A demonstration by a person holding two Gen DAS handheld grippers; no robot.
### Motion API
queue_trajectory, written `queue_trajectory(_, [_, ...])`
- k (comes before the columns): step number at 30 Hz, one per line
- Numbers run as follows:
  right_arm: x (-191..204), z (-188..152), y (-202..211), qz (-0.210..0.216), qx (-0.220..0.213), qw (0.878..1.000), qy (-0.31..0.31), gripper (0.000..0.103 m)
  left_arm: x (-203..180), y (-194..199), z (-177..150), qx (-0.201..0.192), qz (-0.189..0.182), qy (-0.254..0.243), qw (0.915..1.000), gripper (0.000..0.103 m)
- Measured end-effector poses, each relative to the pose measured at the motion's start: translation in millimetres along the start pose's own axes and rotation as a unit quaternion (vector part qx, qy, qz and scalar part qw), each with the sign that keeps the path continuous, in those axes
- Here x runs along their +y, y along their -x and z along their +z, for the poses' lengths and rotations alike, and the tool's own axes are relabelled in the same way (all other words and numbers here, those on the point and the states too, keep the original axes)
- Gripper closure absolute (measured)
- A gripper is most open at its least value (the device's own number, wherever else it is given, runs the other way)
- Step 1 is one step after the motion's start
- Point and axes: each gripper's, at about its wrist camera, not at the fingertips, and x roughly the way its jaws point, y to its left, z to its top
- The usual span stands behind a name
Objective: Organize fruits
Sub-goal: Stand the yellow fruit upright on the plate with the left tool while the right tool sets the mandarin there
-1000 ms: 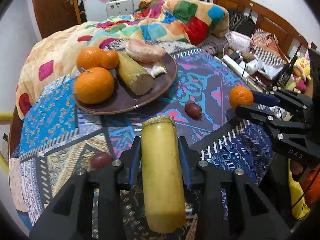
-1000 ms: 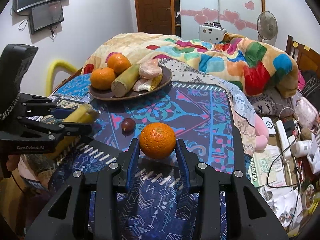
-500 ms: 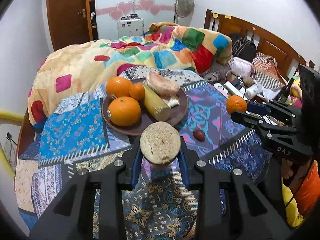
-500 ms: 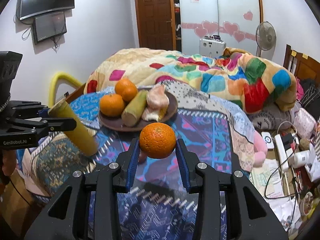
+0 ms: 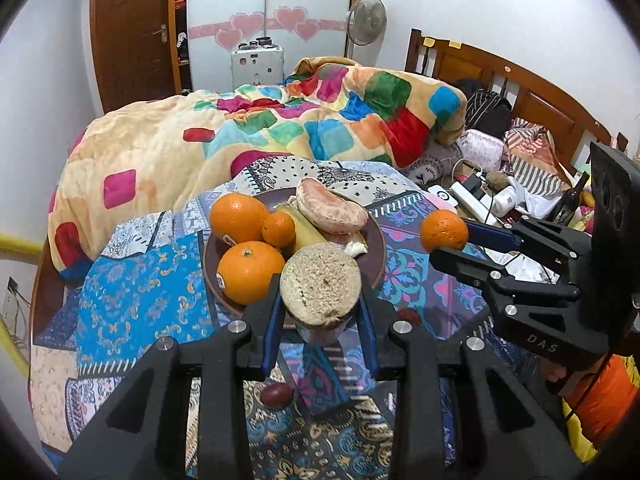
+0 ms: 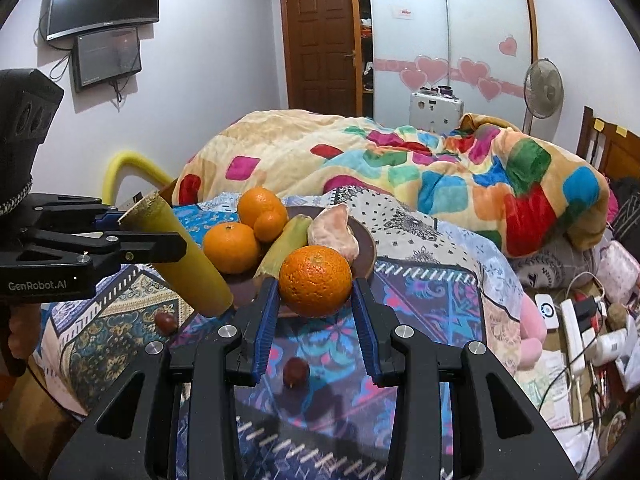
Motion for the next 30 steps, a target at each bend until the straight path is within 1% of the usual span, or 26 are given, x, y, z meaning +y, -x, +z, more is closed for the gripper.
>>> queue_trajectory(4, [0.6, 2.6, -14.3, 0.0, 0.011, 1.0, 0.008, 0.069, 6.3, -9.9, 5.4, 0.002, 0.006, 0.002, 1.0, 0.07])
queue_trajectory(11, [-4.7, 5.7, -37.9, 0.011, 0.034, 0.999, 0.005, 0.069, 18.2, -27.2, 19.9, 0.007, -0.009, 0.016, 0.9998, 0.07])
queue_trajectory(15, [-5.2, 7.2, -50.7, 0.011, 0.049, 0.999, 0.01, 0.069, 23.8, -38.1, 25.4, 0.005, -0.004, 0.021, 0.9998, 0.07])
queue_trajectory(18, [-4.6, 7.1, -59.0, 0.014, 0.061, 0.998, 0.015, 0.069, 30.5, -44.7, 26.8, -0.004, 0.007, 0.025, 0.9996, 0.068])
queue_trajectory(22, [-2.6, 6.6, -67.4, 0.009, 0.071, 0.997, 0.025, 0.069, 37.9, -52.4, 30.1, -0.005, 0.003, 0.038, 0.9993, 0.068])
queue_trajectory(27, [-1.0, 8.8, -74.6, 0.009, 0.077, 0.997, 0.031, 0.069, 33.2, -56.1, 30.7, -0.011, 0.015, 0.02, 0.9996, 0.066])
queue_trajectory(30, [0.1, 8.2, -78.2, 0.009, 0.081, 0.996, 0.031, 0.069, 32.1, -61.1, 31.1, -0.006, 0.015, 0.017, 0.9997, 0.063])
